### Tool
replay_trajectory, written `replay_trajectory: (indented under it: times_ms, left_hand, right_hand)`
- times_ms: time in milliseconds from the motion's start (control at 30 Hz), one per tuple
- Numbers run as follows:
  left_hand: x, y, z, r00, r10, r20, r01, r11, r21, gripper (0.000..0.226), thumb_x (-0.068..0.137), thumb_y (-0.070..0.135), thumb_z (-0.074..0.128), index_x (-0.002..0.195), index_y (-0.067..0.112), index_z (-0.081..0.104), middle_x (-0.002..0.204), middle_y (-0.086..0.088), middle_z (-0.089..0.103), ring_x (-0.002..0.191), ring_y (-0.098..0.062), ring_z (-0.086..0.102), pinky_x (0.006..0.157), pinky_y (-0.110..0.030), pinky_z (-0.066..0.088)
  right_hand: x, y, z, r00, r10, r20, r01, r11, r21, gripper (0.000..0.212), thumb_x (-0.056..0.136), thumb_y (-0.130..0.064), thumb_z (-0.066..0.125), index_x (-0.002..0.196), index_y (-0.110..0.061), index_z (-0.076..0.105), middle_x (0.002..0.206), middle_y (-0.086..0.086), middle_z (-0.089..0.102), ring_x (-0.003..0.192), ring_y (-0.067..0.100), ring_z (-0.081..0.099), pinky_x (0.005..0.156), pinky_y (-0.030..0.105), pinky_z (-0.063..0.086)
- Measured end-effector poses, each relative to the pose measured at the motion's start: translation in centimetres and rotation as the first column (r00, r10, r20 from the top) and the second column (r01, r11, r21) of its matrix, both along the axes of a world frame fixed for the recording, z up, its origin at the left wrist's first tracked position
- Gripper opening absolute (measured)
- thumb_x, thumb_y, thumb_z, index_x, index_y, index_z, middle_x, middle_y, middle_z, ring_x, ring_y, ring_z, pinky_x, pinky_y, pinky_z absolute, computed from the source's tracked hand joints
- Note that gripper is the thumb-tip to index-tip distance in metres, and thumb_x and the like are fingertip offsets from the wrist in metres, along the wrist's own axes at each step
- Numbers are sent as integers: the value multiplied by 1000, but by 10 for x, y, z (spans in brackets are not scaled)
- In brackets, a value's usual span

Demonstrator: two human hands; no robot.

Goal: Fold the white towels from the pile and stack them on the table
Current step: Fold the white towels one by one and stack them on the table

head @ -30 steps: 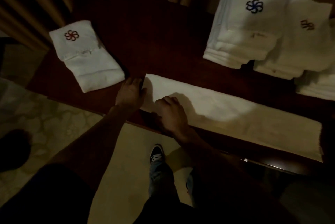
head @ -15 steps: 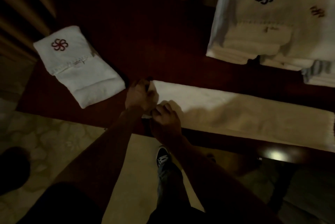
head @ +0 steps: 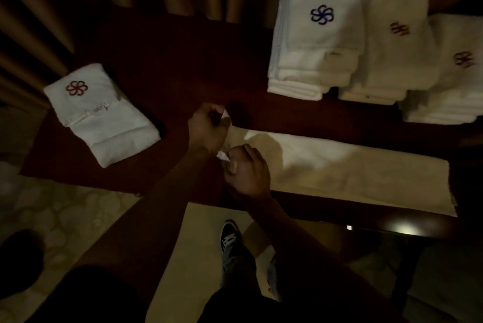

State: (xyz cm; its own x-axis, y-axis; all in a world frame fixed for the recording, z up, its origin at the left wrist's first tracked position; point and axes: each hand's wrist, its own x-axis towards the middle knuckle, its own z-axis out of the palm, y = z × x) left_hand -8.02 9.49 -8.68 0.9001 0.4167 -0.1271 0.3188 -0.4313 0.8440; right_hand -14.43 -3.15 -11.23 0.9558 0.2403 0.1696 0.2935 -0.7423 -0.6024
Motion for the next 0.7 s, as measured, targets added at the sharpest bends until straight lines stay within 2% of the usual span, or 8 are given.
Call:
replay_trajectory:
  times_ms: [100, 167, 233, 300, 467, 600, 700]
  left_hand:
    - [10, -47, 18, 998, -2, 55, 4, 999, -34, 17, 85, 12, 71, 94, 23, 63, 83, 18, 62, 75, 8, 59, 68, -1, 40]
    - [13, -81, 26, 997, -14, 82, 19, 998, -60, 18, 84, 10, 71, 93, 23, 63, 81, 19, 61, 71, 12, 58, 67, 1, 38]
    - [15, -114, 32, 993, -38, 110, 48, 995, -89, 17, 85, 10, 71, 93, 23, 63, 83, 17, 63, 74, 9, 59, 68, 1, 39]
    - [15, -147, 36, 990, -58, 128, 72, 992, -104, 13, 87, 13, 71, 94, 21, 63, 86, 14, 64, 77, 5, 61, 69, -1, 41]
    - [16, -225, 33, 983, -130, 127, 144, 984, -105, 12, 86, 10, 71, 95, 14, 64, 84, 15, 63, 77, 3, 61, 69, -6, 45]
    - [11, -279, 16, 968, -227, 112, 237, 968, -84, 16, 84, 6, 72, 94, 11, 62, 84, 12, 64, 77, 6, 61, 73, -10, 48]
    - [5, -309, 0, 950, -302, 75, 307, 950, -55, 16, 84, 6, 71, 94, 12, 60, 91, 3, 66, 85, -3, 62, 77, -17, 50]
  right_hand:
    - [3, -37, 15, 997, -74, -32, 76, 995, 61, 20, 85, -34, 64, 96, -18, 67, 94, 1, 63, 87, 25, 61, 69, 42, 53]
    - [4, -64, 26, 991, -134, -25, 136, 984, 114, 21, 84, -37, 64, 93, -19, 66, 92, -2, 63, 84, 21, 62, 67, 39, 53]
    - [5, -92, 35, 980, -200, -2, 198, 968, 157, 24, 84, -40, 59, 89, -17, 65, 88, -2, 63, 78, 19, 62, 64, 35, 52]
    - [5, -122, 39, 962, -269, 33, 259, 948, 185, 24, 84, -38, 58, 85, -15, 64, 83, -1, 61, 71, 17, 59, 60, 31, 50]
    - [-4, -205, 26, 896, -441, 57, 422, 883, 207, 15, 85, -24, 71, 80, -14, 61, 77, 0, 57, 64, 17, 54, 55, 31, 44]
    - [-19, -257, 14, 866, -499, -17, 496, 856, 144, 14, 88, -27, 70, 85, -15, 63, 82, 0, 61, 65, 15, 55, 58, 20, 33]
    - [-29, -284, 5, 852, -505, -136, 520, 846, 120, 16, 88, -29, 72, 88, -15, 64, 85, -1, 63, 67, 15, 59, 59, 21, 35]
